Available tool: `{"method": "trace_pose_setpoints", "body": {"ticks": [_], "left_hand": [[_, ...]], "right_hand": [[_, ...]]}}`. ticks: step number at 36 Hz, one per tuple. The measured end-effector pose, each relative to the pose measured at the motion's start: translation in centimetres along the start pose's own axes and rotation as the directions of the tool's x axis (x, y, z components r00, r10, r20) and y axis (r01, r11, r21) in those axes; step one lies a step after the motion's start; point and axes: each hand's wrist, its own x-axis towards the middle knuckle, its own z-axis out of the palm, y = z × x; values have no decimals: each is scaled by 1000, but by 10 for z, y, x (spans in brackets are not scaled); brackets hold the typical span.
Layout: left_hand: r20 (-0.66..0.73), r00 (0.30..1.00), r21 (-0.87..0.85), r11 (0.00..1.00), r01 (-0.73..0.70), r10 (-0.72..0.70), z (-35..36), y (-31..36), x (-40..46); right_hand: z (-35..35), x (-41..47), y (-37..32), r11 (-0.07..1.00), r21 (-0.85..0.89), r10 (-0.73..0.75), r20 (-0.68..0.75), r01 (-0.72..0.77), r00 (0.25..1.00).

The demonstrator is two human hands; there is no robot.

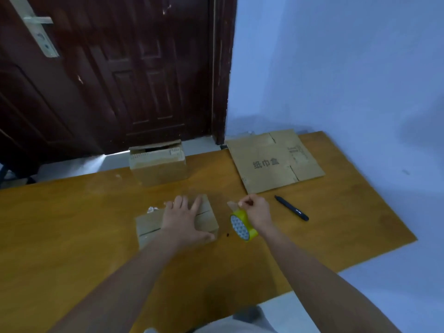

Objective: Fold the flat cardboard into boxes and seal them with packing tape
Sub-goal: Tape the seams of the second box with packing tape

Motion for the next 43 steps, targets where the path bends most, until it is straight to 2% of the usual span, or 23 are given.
{"method": "trace_pose_setpoints", "body": {"ticks": [10, 15, 19, 26, 30, 32, 36, 39, 43], "left_hand": [[-105, 993, -216, 974, -68, 47, -2, -7, -3], [-245, 970, -408, 907, -105, 3, -4, -4, -6], [-169, 984, -546, 836, -50, -51, -15, -1, 1], [-165, 979, -645, 764, -18, -117, -26, 0, 18], [-212, 962, -717, 696, -35, -171, -27, -8, 25], [-216, 959, -775, 630, -55, -182, -28, -11, 27], [-181, 978, -908, 399, -127, -100, -40, -13, 27], [-186, 982, -928, 325, -184, 25, -51, -12, 29], [-242, 967, -948, 193, -253, 77, -61, -14, 33]], "right_hand": [[-5, -11, -34, 999, 8, -49, -47, 50, 998], [-6, -15, -45, 995, 6, -100, -74, 100, 992], [-8, -16, -51, 992, -8, -130, -37, 130, 991], [-14, -10, -63, 990, -7, -144, -18, 144, 989], [-17, -9, -71, 988, -15, -154, -12, 153, 988], [-17, -8, -74, 986, -27, -166, -7, 166, 986], [-13, -6, -85, 980, -52, -193, 17, 194, 981], [-8, -4, -96, 971, -66, -224, 56, 228, 973], [0, -2, -110, 962, -79, -255, 73, 261, 964]]}}
